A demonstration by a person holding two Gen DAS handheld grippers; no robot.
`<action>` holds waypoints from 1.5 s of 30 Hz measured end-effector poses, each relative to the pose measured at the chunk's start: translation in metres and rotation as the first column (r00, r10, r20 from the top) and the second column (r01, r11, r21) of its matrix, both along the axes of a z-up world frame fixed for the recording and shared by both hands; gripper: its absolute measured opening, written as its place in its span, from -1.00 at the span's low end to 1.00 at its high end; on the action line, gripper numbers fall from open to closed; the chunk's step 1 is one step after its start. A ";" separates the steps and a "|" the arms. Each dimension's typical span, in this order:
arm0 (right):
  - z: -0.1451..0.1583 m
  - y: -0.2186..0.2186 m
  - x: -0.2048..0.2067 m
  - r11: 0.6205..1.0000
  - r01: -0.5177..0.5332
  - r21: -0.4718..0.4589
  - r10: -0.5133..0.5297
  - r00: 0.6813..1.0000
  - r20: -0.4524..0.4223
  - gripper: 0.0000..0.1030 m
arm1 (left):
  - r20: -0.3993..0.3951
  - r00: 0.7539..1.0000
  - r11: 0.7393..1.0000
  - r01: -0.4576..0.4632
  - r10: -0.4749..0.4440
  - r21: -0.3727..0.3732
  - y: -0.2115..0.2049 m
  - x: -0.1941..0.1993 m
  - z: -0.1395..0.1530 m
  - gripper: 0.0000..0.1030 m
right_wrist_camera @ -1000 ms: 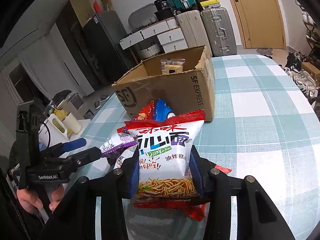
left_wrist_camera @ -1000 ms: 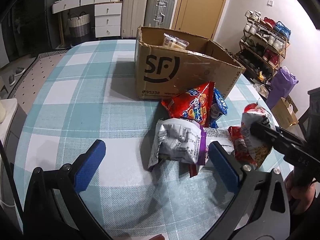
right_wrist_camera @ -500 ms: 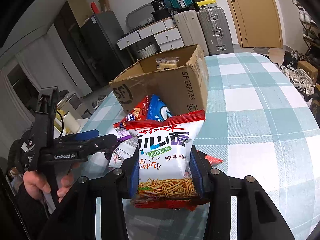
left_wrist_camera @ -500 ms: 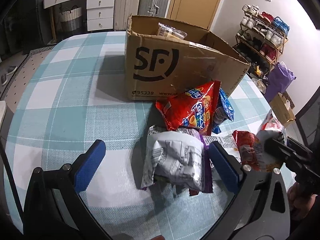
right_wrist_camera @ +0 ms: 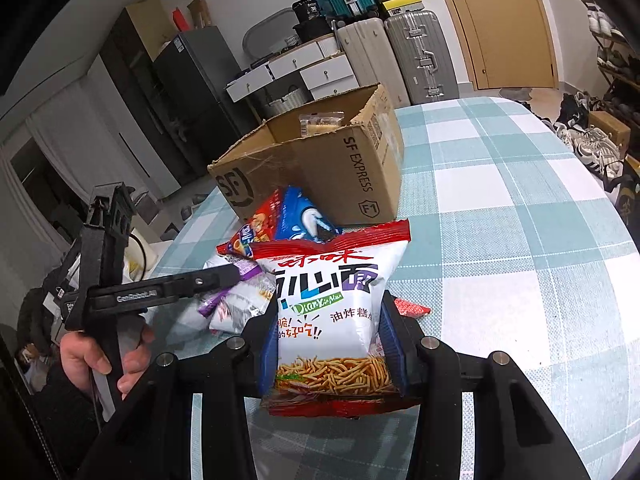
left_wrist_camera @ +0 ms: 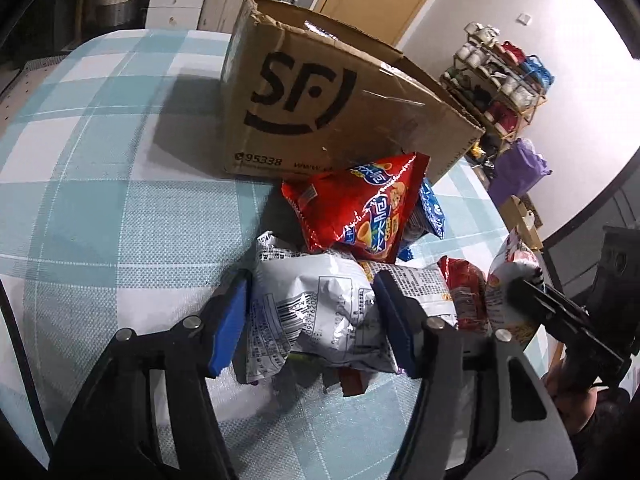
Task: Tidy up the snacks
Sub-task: 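Grasp the grey-and-white chip bag with the left tool while the right holds the noodle bag, then carry the chip bag and noodle bag over the box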
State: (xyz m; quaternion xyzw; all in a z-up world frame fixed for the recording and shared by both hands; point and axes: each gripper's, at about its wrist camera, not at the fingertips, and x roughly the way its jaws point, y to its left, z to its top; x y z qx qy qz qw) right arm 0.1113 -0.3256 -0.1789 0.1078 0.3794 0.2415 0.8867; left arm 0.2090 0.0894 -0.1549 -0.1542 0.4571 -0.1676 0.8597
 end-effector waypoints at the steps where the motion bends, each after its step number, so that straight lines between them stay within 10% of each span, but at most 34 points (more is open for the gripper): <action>1: 0.001 0.001 0.000 1.000 -0.001 0.001 0.001 1.000 0.000 -0.14 | -0.002 1.000 1.000 -0.001 0.001 -0.019 0.003 0.001 -0.001 -0.05; 16: 0.019 0.002 -0.011 1.000 -0.005 0.004 0.005 0.999 0.043 -0.14 | 0.037 0.999 1.000 -0.031 0.031 -0.005 0.020 -0.020 0.017 -0.16; 45: 0.075 0.025 0.022 0.997 -0.073 0.036 0.069 0.992 0.107 -0.14 | 0.208 0.977 0.994 0.032 -0.053 0.104 -0.014 -0.045 0.144 -0.16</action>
